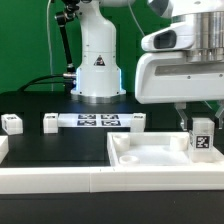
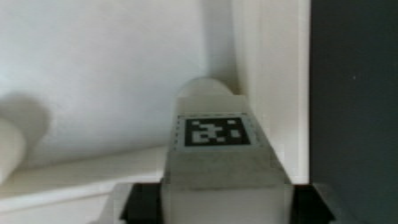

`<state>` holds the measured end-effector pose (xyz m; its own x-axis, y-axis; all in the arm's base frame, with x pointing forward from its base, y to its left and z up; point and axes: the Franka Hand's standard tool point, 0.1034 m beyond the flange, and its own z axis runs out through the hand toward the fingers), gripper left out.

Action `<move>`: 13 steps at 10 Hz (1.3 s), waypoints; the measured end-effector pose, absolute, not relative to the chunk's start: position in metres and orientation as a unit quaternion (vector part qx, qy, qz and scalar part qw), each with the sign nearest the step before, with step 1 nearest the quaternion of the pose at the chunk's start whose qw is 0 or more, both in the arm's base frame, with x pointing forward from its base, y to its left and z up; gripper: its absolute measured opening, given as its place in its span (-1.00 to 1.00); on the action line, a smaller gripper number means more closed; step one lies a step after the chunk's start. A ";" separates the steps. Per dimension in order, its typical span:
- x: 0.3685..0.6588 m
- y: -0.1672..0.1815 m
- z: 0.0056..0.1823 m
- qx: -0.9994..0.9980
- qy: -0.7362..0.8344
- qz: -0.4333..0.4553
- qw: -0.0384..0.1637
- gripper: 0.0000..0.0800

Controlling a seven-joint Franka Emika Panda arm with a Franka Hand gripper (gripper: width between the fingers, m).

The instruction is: Assemble square table

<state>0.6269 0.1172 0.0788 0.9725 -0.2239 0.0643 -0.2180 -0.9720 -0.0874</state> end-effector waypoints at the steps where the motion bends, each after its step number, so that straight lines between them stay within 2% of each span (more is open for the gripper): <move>1: 0.627 0.117 0.079 -0.986 0.155 -0.035 0.042 -0.28; 5: 0.626 0.117 0.079 -0.932 0.357 -0.024 0.052 -0.27; 8: 0.624 0.121 0.079 -0.875 0.481 -0.010 0.052 -0.27; 10: 0.624 0.122 0.079 -0.836 0.546 -0.007 0.054 -0.27; 12: 0.625 0.122 0.078 -0.837 0.544 -0.007 0.056 -0.25; 13: 0.625 0.122 0.078 -0.847 0.529 -0.007 0.055 0.19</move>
Offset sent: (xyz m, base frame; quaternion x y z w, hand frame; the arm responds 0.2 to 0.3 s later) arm -0.0135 0.0060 -0.0096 0.0042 -0.0233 0.2313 0.9726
